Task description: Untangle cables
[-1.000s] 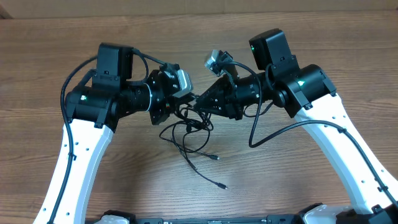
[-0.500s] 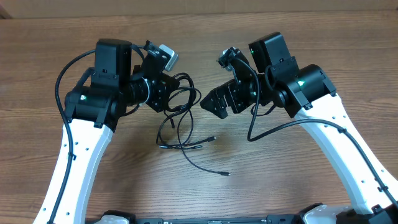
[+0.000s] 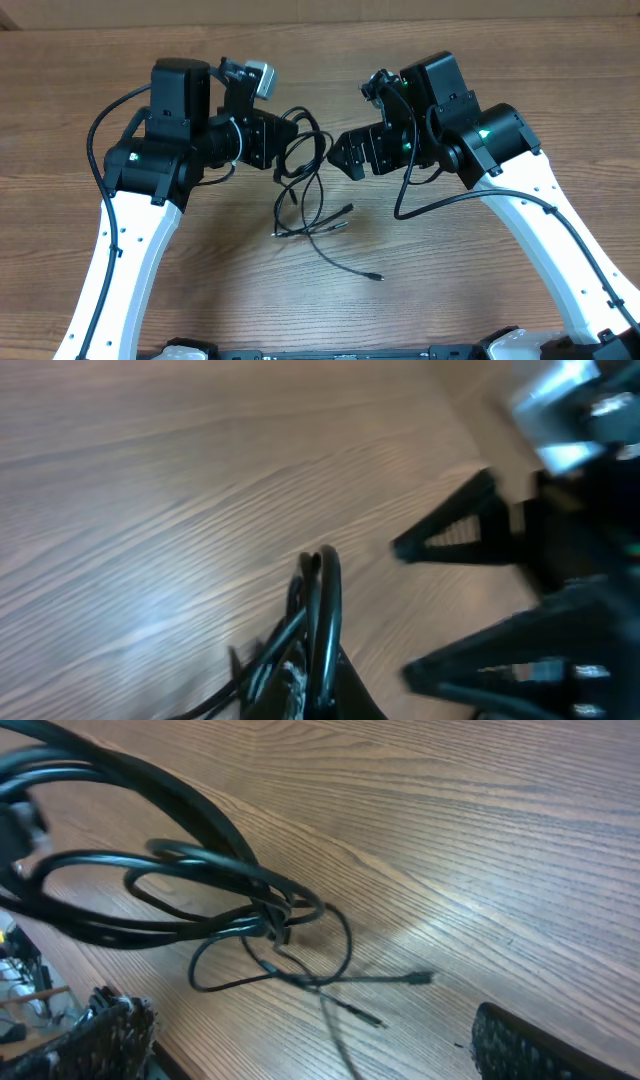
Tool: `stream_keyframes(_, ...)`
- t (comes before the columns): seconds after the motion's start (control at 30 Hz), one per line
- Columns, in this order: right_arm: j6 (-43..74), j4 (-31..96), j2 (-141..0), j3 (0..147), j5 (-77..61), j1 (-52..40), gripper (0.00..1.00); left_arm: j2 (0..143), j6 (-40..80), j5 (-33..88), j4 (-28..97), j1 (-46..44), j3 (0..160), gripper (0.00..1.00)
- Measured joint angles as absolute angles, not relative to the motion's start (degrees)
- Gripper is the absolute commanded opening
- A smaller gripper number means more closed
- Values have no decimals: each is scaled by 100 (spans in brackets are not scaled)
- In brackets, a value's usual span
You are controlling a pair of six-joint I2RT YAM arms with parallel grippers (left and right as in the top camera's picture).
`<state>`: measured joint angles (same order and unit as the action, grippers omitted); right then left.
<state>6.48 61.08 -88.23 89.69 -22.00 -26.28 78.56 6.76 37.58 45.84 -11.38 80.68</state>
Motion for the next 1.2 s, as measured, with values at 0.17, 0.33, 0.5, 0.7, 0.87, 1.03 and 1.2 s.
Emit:
stream_keyframes(0.17, 755, 6077, -8823, 8969, -2158, -2628, 100, 7856, 882, 4449, 4215, -1138, 8068, 4)
stream_keyframes(0.33, 816, 5972, -8823, 8969, -1944, -2628, 100, 7741, 1004, 4633, 4185, -1138, 8068, 4)
stream_keyframes(0.5, 913, 5798, -8823, 8969, -1800, -2628, 100, 7373, 1081, 4718, 4112, -1138, 8068, 4)
stream_keyframes(0.7, 1015, 5642, -8823, 8969, -1800, -2635, 100, 6993, 1253, 4856, 3846, -1138, 8068, 4)
stream_keyframes(0.87, 1072, 5618, -8823, 8969, -1758, -2635, 100, 6877, 1433, 5087, 3675, -1138, 8068, 4)
stream_keyframes(1.03, 1118, 5621, -8831, 8969, -1747, -2635, 100, 6860, 1500, 5402, 3603, -1138, 8068, 4)
stream_keyframes(1.2, 1142, 5623, -8903, 8969, -1584, -2635, 100, 6853, 1511, 5561, 3597, -1138, 8068, 4)
